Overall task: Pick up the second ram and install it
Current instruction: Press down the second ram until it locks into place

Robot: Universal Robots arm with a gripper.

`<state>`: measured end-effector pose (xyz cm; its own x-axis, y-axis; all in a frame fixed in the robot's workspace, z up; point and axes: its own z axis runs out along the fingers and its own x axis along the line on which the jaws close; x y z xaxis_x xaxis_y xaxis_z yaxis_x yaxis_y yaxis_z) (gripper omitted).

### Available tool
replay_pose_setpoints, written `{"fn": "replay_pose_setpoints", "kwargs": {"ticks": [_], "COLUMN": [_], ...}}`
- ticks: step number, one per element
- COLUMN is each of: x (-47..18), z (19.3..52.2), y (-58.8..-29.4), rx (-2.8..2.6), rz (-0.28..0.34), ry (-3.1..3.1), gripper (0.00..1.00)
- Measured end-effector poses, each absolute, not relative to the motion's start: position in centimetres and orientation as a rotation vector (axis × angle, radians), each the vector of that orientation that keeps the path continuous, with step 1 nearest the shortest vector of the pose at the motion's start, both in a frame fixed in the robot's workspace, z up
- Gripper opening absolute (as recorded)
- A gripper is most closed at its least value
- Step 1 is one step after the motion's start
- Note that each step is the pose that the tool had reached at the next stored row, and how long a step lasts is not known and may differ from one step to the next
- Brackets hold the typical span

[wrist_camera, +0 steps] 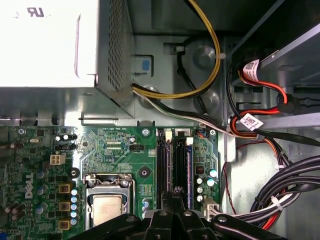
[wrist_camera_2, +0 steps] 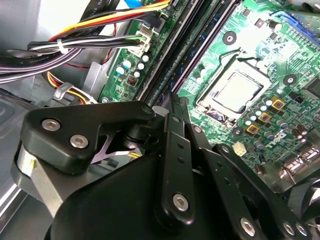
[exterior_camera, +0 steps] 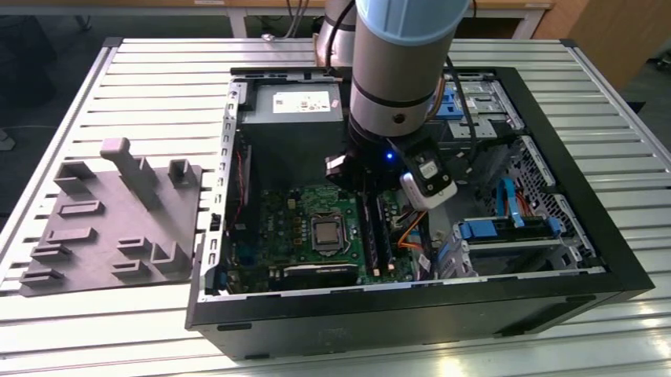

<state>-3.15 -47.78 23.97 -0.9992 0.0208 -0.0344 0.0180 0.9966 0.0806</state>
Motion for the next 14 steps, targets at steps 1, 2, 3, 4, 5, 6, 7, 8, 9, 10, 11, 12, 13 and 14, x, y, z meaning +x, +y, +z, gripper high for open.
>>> {"fn": "replay_pose_setpoints", "kwargs": {"ticks": [1,2,3,4,5,6,7,8,9,10,11,12,13,14], "x": [-3.15,-3.15,-3.15,-3.15,-3.15,-3.15,-3.15,-3.15,-3.15,-3.15,-3.14,-3.15,-3.14,-3.15], "z": [23.97,23.97,23.97,23.97,23.97,23.97,23.97,23.97,23.96,23.97,23.97,23.97,23.97,23.97], "y": [-47.77,-47.74,-47.72,-47.70,-47.68,-47.65,-47.63,-47.61,-47.49,-47.46,-47.46,-47.45,-47.42,-47.39], "rx": [0.030,0.030,0.030,0.030,0.030,0.030,0.030,0.030,0.030,0.030,0.030,0.030,0.030,0.030], "rz": [0.125,0.125,0.125,0.125,0.125,0.125,0.125,0.125,0.125,0.125,0.125,0.125,0.125,0.125], "ry": [3.104,3.104,3.104,3.104,3.104,3.104,3.104,3.104,3.104,3.104,3.104,3.104,3.104,3.104], "gripper": [0.11,0.11,0.11,0.11,0.11,0.11,0.11,0.11,0.11,0.11,0.11,0.11,0.11,0.11]}}
